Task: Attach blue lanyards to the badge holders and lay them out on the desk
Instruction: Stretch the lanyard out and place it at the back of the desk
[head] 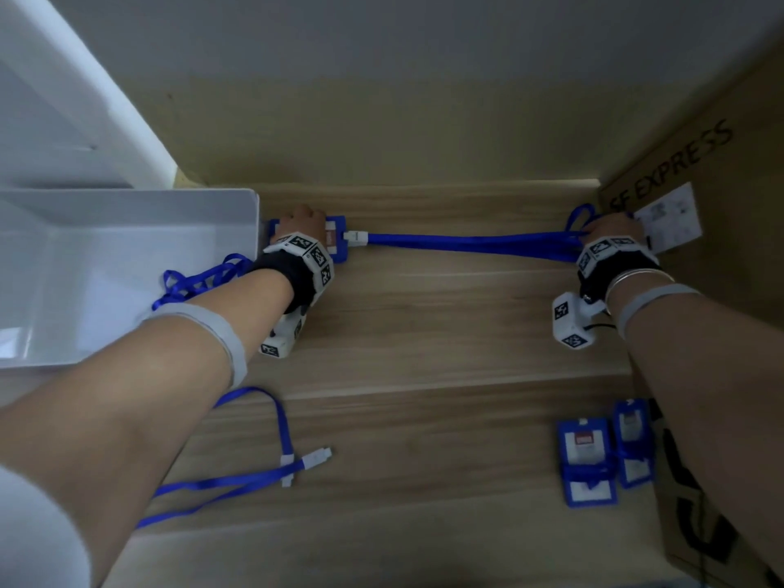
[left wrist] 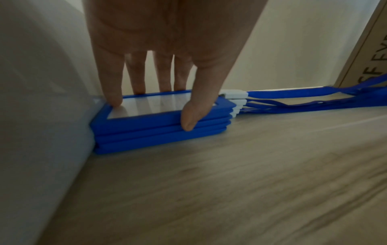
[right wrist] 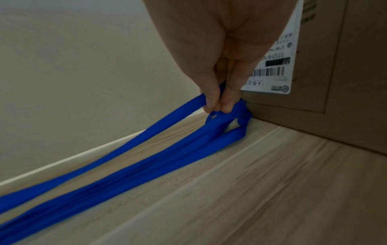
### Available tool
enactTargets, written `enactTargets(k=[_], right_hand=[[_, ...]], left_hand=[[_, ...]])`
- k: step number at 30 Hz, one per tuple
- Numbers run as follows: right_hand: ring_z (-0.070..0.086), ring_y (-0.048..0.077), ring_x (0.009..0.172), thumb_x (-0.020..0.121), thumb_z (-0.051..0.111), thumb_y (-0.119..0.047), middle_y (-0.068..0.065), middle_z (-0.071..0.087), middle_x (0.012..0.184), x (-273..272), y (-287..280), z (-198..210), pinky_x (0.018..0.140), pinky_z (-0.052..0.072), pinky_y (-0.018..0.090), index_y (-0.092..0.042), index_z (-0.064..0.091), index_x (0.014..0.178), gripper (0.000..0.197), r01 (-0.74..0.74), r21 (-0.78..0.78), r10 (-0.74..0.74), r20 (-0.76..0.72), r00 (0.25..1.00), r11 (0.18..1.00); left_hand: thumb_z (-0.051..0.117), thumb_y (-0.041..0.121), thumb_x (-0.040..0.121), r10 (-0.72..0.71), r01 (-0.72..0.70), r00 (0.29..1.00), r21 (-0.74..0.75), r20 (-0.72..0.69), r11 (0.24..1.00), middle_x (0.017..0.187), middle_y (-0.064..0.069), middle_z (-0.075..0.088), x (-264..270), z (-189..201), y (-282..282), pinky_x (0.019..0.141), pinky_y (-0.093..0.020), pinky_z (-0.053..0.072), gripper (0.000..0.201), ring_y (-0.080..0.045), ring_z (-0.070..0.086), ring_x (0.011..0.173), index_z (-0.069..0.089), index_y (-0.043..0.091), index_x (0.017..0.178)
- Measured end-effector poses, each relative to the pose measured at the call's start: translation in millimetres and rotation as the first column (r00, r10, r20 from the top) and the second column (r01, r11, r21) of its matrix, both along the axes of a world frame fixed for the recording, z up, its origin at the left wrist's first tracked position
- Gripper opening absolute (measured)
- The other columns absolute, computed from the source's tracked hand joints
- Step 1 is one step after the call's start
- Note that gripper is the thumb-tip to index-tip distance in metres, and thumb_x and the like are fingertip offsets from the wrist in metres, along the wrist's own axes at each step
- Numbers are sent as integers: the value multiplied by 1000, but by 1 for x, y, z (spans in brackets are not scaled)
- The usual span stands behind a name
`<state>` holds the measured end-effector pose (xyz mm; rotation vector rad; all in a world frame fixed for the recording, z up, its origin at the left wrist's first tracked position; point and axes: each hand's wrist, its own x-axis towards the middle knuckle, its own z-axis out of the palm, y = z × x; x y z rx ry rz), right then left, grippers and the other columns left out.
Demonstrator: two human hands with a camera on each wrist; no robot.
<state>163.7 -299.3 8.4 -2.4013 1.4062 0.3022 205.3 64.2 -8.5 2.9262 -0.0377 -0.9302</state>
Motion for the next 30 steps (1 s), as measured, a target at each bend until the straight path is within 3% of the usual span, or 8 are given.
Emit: enactTargets(k=[1, 4, 7, 10, 15, 21, 26, 30], right_hand=[[52, 31, 120, 98, 45, -18, 18, 47, 137, -3, 6, 4, 90, 50, 32, 2, 40, 137, 44, -46, -42, 42, -101, 994, 998], [57, 32, 112, 93, 51, -16, 19, 53, 127, -4, -2, -3, 91, 53, 37, 2, 51, 126, 37, -392, -92, 340, -345, 875, 915], [56, 34, 113, 95, 47, -11, 21, 55, 125, -5, -11, -8, 96, 50, 39, 3, 53, 124, 32, -360, -61, 337, -235, 912, 931], [60, 33, 103, 91, 52, -8, 19, 59, 113, -7, -15, -10, 88, 54, 40, 0, 59, 112, 24, -473, -53, 446, -254, 858, 879], [61, 34, 99, 91, 51, -5, 19, 60, 104, -10, -13, -7, 80, 53, 36, 2, 60, 109, 21, -390, -35, 378, -182, 908, 920], [49, 33, 123, 90, 50, -9, 17, 50, 135, -14, -24, -14, 96, 43, 34, -9, 54, 127, 38, -256, 47, 251, 105, 962, 965], [54, 36, 115, 94, 45, -11, 24, 50, 131, -22, -2, 2, 92, 47, 40, 3, 50, 127, 36, -264, 15, 264, 10, 965, 964], [55, 37, 114, 96, 44, -10, 24, 56, 125, -26, 17, 18, 93, 46, 41, 8, 55, 120, 32, -348, 43, 351, -124, 928, 936]], left_hand=[[60, 9, 84, 0, 0, 1000, 3, -2, 1000, 142, -17, 32, 0, -1, 0, 107, -52, 36, 63, -40, 32, 131, 31, 8, 140], [61, 8, 84, -3, 3, 1000, 21, 3, 1000, 140, -18, 35, 1, 0, -1, 106, -50, 37, 62, -40, 35, 129, 32, 6, 138], [62, 9, 83, -10, 10, 1000, 34, -7, 999, 140, -18, 34, 2, 0, -2, 106, -50, 36, 64, -40, 35, 130, 31, 6, 139], [64, 11, 82, -22, 23, 1000, 45, -14, 999, 141, -18, 34, 1, 1, -3, 105, -49, 35, 67, -41, 35, 130, 30, 6, 139], [64, 11, 82, -38, 39, 999, 69, -19, 997, 141, -19, 34, 1, 3, -4, 103, -51, 36, 67, -42, 35, 129, 29, 5, 139], [66, 11, 79, -29, 30, 1000, 85, -5, 996, 139, -19, 36, -3, 7, -5, 103, -50, 36, 71, -41, 36, 129, 29, 8, 139], [70, 11, 74, -22, 21, 1000, 41, 5, 999, 143, -18, 29, -5, 12, -3, 105, -53, 34, 86, -41, 29, 133, 21, 19, 145], [62, 11, 82, -12, 12, 999, 17, 49, 1000, 143, -18, 31, -13, 22, -11, 104, -53, 36, 72, -41, 29, 132, 26, 20, 144]])
